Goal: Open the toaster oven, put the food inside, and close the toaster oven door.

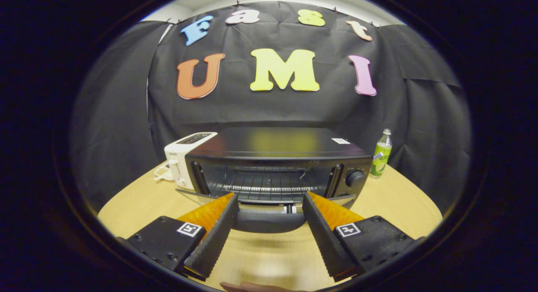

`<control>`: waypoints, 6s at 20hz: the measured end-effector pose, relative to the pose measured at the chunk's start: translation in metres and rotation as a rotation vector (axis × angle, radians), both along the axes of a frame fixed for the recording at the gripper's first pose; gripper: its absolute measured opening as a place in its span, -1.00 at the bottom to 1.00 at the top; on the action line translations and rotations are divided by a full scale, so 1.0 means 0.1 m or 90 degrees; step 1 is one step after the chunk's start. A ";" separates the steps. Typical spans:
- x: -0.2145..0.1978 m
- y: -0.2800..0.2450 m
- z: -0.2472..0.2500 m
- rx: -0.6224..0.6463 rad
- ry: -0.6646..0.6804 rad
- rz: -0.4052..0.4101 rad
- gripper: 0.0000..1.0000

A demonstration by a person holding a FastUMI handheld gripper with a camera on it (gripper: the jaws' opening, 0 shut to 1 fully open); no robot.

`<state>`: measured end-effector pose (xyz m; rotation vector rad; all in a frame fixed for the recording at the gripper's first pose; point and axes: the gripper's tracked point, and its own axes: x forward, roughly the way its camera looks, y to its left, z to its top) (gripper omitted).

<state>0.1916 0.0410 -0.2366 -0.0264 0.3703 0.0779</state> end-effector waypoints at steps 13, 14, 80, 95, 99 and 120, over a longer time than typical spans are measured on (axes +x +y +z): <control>-0.50 -0.04 -0.48 -0.042 0.088 0.016 1.00; -0.53 -0.05 -0.52 -0.052 0.095 0.016 1.00; -1.60 1.35 -0.56 0.429 0.591 0.280 -0.24; -1.19 1.28 0.04 0.591 0.334 0.337 -0.25; -0.89 1.10 0.13 0.617 0.228 0.283 -0.26; 0.85 0.04 -0.54 0.760 0.080 -0.133 -0.25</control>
